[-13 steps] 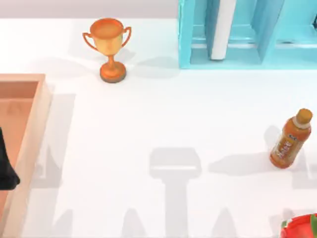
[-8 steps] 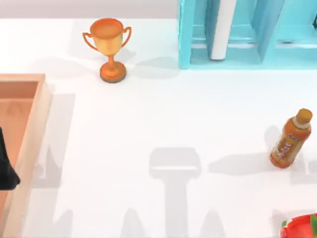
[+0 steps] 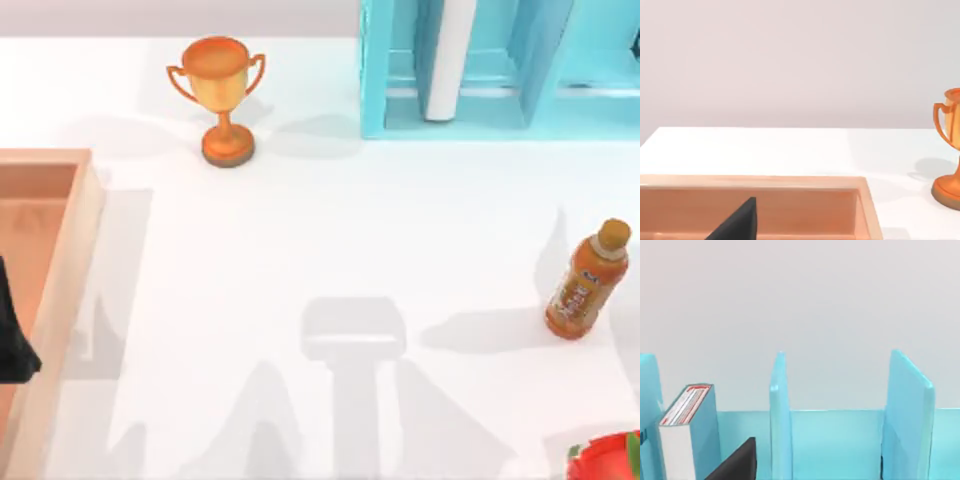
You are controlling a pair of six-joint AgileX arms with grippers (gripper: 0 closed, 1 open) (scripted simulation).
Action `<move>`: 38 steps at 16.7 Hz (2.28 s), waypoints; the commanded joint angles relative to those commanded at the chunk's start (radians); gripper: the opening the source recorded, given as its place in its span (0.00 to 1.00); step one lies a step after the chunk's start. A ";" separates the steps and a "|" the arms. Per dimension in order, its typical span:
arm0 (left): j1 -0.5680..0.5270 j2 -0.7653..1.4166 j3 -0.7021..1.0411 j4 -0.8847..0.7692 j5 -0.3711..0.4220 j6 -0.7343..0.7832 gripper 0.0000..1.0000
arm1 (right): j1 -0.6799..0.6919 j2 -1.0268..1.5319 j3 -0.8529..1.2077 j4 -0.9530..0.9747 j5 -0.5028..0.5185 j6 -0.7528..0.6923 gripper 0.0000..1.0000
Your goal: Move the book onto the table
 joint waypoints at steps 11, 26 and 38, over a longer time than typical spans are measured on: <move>0.000 0.000 0.000 0.000 0.000 0.000 1.00 | 0.263 1.302 0.504 0.647 0.301 0.008 1.00; 0.000 0.000 0.000 0.000 0.000 0.000 1.00 | 0.335 1.667 0.706 0.844 0.389 0.010 1.00; 0.000 0.000 0.000 0.000 0.000 0.000 1.00 | 0.232 1.846 1.126 0.607 0.287 0.007 1.00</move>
